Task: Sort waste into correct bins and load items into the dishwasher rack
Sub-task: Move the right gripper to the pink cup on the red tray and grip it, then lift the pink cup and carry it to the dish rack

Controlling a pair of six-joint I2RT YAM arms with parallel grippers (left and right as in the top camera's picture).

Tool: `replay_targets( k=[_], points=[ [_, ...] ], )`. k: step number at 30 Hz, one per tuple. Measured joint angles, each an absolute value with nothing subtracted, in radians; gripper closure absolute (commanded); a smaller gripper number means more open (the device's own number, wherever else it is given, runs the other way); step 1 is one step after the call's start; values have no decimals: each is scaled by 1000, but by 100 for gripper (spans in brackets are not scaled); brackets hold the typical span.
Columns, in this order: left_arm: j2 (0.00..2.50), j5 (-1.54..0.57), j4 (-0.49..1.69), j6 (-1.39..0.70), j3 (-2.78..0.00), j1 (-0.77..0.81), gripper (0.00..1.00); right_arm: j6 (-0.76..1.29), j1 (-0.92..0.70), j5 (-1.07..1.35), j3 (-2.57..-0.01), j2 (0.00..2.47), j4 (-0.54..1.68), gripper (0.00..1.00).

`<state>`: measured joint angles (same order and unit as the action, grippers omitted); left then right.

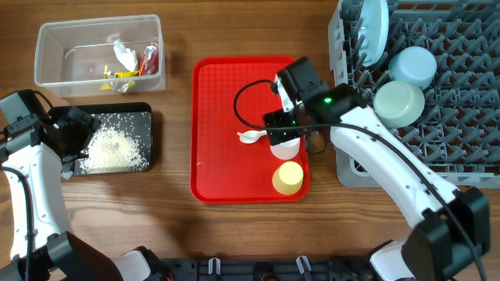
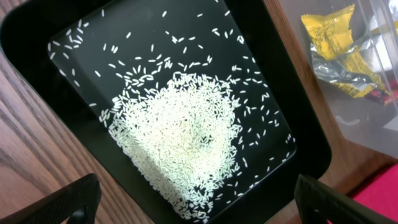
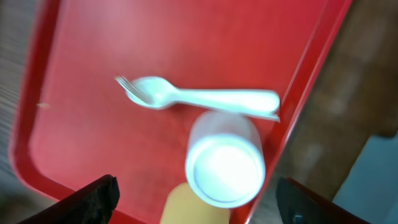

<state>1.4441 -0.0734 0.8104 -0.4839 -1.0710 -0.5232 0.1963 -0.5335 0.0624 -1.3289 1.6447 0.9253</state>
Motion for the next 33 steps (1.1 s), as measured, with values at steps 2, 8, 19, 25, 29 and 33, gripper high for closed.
replay_targets(
  k=[2,8,19,25,29,33],
  points=[
    [1444,-73,810,-479,-1071,-523,0,209,-533,57,-1329,1652,939,18],
    [1444,-73,807,-475,-1071,-523,0,221,-533,18,-1329,1697,958,19],
    [1444,-73,818,-472,-1071,-523,0,243,-533,-10,-1328,1802,991,20],
    [1444,-73,820,-472,-1071,-523,0,244,-533,-13,-1328,1816,949,19],
    [1444,-73,820,-472,-1071,-523,0,246,-533,-13,-1328,1838,942,19],
    [1444,-73,820,-472,-1071,-523,0,246,-533,-13,-1328,1862,933,20]
  ],
)
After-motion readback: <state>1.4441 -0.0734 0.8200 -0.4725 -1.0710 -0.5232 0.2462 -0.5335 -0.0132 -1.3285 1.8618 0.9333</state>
